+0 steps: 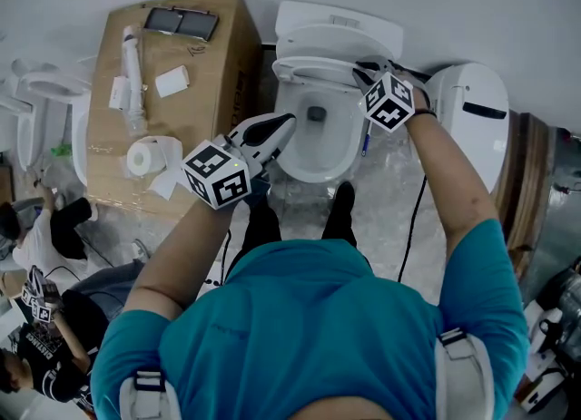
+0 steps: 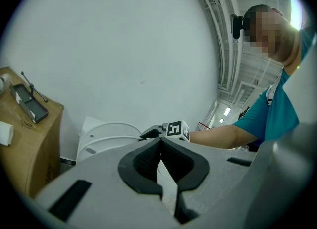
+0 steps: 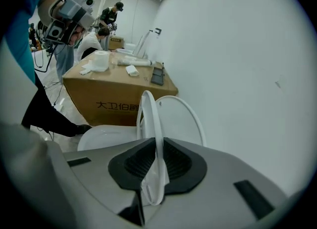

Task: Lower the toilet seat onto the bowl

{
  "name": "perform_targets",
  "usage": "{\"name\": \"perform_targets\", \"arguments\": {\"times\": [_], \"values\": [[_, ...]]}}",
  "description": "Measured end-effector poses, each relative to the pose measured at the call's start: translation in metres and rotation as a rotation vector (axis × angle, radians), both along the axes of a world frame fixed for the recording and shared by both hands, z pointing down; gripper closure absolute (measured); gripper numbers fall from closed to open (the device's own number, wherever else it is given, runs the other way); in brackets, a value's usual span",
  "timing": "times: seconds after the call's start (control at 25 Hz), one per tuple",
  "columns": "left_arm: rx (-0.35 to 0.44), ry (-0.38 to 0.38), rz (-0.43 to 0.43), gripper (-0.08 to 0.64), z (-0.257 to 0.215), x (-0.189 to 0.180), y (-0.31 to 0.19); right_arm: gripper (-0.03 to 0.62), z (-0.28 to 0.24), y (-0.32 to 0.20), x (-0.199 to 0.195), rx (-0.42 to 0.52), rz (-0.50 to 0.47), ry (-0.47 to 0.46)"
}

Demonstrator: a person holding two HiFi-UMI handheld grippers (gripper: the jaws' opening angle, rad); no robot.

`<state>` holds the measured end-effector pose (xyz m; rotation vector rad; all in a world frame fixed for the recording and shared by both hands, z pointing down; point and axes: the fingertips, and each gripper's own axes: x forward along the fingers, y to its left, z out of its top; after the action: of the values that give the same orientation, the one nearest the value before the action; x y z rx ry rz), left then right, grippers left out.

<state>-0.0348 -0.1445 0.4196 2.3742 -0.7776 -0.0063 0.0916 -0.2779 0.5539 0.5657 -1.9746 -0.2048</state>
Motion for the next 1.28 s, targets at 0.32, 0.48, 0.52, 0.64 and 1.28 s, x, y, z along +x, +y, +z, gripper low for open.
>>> {"name": "perform_targets", "arguments": {"times": [0.32,0.48,0.52,0.64,1.28], "values": [[-0.003,-0.001,-0.011,0.555,0.001,-0.005,0.008,0.554,0.003,0.031,-0.005,-0.042,-0.062,-0.001],[-0.012,-0.007,-0.014,0.555,0.006,-0.009,0.013,0.554,0.007,0.050,-0.009,-0.062,-0.085,-0.010],[-0.015,-0.010,-0.017,0.555,0.008,-0.012,0.014,0.554,0.009,0.054,-0.010,-0.067,-0.091,-0.012],[-0.025,-0.019,-0.022,0.555,0.015,-0.017,0.018,0.554,0.014,0.068,-0.013,-0.086,-0.110,-0.015],[-0.034,-0.115,-0.069,0.555,0.043,-0.044,0.032,0.538,0.040,0.141,-0.020,-0.195,-0.199,-0.024]]}}
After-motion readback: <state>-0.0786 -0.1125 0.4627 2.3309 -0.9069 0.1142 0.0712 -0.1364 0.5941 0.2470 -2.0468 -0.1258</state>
